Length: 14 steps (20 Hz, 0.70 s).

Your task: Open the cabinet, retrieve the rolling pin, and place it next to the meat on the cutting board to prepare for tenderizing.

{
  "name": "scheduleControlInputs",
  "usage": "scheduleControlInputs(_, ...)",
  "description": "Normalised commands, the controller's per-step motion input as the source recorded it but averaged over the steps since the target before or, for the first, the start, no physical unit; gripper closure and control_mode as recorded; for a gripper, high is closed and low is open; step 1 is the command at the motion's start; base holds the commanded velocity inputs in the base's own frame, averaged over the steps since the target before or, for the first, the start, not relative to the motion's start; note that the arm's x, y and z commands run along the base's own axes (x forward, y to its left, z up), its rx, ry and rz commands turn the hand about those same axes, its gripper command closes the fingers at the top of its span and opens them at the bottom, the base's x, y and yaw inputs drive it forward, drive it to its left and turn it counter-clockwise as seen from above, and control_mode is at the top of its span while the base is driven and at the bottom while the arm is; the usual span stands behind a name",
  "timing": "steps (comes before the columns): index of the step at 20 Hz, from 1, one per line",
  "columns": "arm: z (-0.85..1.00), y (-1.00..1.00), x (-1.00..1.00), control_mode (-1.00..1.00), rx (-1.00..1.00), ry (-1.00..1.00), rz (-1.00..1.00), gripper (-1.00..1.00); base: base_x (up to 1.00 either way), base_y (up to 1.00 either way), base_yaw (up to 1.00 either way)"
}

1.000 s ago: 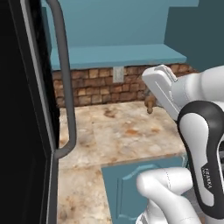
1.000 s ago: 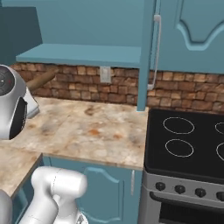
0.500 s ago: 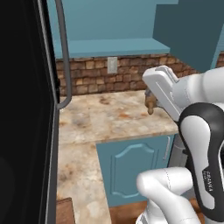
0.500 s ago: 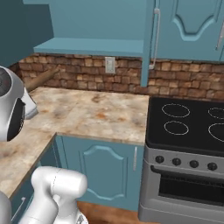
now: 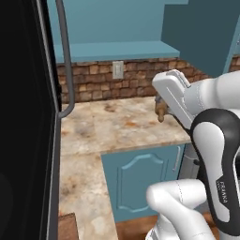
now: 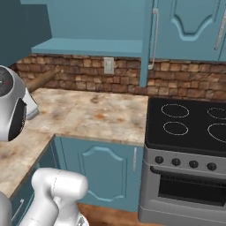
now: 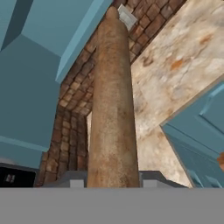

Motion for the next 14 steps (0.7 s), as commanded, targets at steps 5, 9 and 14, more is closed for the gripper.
scheduleControlInputs(5, 0.00, 0.00, 0.00, 1.00, 0.00, 0.00, 0.00, 1.00, -0.34, -0.61, 0.11)
scheduleControlInputs(9, 0.00, 0.00, 0.00, 1.00, 0.00, 0.00, 0.00, 1.00, -0.07, -0.81, 0.21)
scheduleControlInputs(14, 0.00, 0.00, 0.00, 1.00, 0.00, 0.00, 0.00, 1.00, 0.16, -0.82, 0.27)
